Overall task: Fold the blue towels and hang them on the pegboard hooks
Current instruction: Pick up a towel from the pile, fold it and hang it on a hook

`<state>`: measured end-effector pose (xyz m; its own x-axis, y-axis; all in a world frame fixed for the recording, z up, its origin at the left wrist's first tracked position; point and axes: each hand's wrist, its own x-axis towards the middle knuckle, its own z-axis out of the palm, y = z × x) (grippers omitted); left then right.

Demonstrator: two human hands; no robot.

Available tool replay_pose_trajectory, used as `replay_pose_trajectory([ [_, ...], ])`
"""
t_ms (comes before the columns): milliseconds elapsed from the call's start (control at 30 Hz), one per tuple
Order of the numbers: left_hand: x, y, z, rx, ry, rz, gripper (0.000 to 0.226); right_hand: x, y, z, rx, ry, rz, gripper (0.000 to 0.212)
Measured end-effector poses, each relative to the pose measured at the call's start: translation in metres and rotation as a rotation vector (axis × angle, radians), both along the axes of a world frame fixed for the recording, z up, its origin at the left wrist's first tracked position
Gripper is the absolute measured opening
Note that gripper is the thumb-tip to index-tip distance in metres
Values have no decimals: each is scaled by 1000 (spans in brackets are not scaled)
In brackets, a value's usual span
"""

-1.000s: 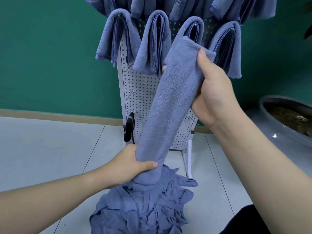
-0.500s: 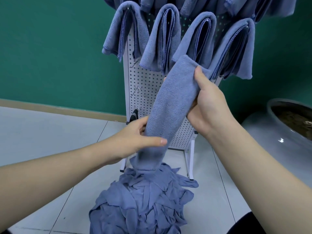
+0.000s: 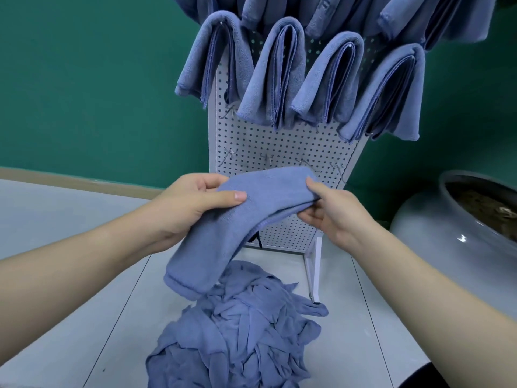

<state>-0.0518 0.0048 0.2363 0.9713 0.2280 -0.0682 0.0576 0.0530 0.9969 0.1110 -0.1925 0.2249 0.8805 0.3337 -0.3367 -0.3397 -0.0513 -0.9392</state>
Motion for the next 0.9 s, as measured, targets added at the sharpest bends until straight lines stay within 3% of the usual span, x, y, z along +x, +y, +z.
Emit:
replay_pose_trajectory([
  [100,-1,5,11,-25,-62,29,20,-6,-1,-7,-181,-57,133,27],
  [200,-1,7,16,-64,-85,34,17,-14,5,-12,-440,-477,184,30],
  [300,-2,6,17,-74,-77,16,21,-35,10,-10,-364,-785,382,62],
  [367,-3,6,16,-74,-75,-5,27,-52,14,-7,-282,-852,479,79],
  [467,-5,6,13,-102,-70,-35,31,-67,23,-11,-200,-939,468,88],
  [667,-6,-1,11,5,-42,63,16,-68,36,-10,-138,-1064,325,70],
  [767,-5,2,6,248,-36,176,16,-70,41,-3,-168,-998,246,50],
  [867,-7,5,3,451,-116,348,10,-67,47,1,-282,-1002,190,13],
  [900,-8,5,3,533,-152,374,8,-66,49,3,-306,-994,172,21],
])
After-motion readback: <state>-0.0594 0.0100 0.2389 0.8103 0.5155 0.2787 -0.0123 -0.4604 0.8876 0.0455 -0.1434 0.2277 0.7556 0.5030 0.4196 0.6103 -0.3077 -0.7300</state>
